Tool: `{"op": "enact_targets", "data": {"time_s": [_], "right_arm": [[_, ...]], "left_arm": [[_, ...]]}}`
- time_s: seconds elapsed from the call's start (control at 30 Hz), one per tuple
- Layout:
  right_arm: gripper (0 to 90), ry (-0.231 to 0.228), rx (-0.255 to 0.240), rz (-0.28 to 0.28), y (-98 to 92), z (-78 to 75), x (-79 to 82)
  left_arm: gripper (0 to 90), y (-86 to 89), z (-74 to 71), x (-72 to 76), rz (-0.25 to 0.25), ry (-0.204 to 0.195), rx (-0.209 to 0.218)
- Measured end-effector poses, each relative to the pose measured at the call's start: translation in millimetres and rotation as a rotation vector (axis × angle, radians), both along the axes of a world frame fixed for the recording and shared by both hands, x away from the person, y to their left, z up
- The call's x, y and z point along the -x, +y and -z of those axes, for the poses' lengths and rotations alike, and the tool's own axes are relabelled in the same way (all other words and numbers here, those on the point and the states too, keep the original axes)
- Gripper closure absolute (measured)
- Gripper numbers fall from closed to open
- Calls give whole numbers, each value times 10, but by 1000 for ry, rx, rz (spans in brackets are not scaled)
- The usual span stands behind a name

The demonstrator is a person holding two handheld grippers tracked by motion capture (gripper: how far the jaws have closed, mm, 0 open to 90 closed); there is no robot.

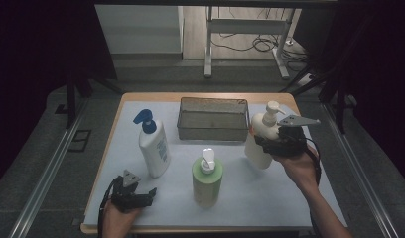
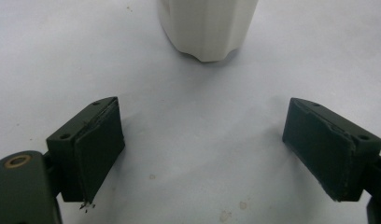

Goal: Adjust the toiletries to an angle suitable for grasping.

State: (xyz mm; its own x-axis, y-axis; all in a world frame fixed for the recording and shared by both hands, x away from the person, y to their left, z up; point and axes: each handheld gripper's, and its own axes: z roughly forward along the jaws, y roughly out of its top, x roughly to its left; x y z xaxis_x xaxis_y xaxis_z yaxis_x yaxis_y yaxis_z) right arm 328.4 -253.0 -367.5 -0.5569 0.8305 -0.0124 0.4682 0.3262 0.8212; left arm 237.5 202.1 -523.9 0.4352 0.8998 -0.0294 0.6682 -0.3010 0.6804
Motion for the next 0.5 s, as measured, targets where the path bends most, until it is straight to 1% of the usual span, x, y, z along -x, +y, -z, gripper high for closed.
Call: {"op": "enact_targets", "data": {"time_s": [0.5], "right_arm": [[368, -4, -17, -17, 156, -150, -95]], "left_arm": [[121, 0, 0, 0, 0, 0, 0]]}}
